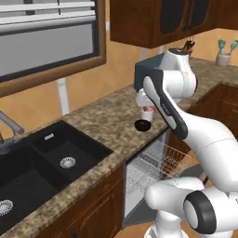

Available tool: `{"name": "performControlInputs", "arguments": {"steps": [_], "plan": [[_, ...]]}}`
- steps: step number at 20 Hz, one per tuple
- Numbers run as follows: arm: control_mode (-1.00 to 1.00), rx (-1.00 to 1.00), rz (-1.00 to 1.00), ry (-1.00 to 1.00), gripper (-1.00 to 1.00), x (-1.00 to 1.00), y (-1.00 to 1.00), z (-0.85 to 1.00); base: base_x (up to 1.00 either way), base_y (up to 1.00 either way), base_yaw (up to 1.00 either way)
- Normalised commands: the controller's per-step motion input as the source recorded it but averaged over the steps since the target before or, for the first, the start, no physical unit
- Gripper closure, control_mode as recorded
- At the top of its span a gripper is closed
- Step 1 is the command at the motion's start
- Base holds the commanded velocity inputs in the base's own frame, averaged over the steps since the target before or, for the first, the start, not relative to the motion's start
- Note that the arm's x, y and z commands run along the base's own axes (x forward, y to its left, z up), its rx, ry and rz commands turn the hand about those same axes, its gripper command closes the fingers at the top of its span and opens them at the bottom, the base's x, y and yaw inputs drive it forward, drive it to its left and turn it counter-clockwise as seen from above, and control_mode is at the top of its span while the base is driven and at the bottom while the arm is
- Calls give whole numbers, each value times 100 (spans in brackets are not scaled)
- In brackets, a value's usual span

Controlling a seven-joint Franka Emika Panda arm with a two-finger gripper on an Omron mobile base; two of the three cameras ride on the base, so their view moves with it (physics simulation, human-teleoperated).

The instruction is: Pick up the cup and bowl from the counter, place them in the dishwasher, and close the dishwasher door.

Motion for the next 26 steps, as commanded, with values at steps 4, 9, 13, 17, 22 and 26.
{"name": "performControlInputs", "arguments": {"steps": [4,9,13,17,22,26], "plan": [[100,0,0,0,-100,0,0,0,2,56,-46],[100,0,0,0,-100,0,0,0,5,53,-39],[100,0,0,0,-100,0,0,0,16,51,-28],[100,0,0,0,-100,0,0,0,26,47,-21],[-100,0,-6,4,-100,18,5,0,22,21,-10],[-100,0,-5,9,-100,56,-1,-2,0,0,0]]}}
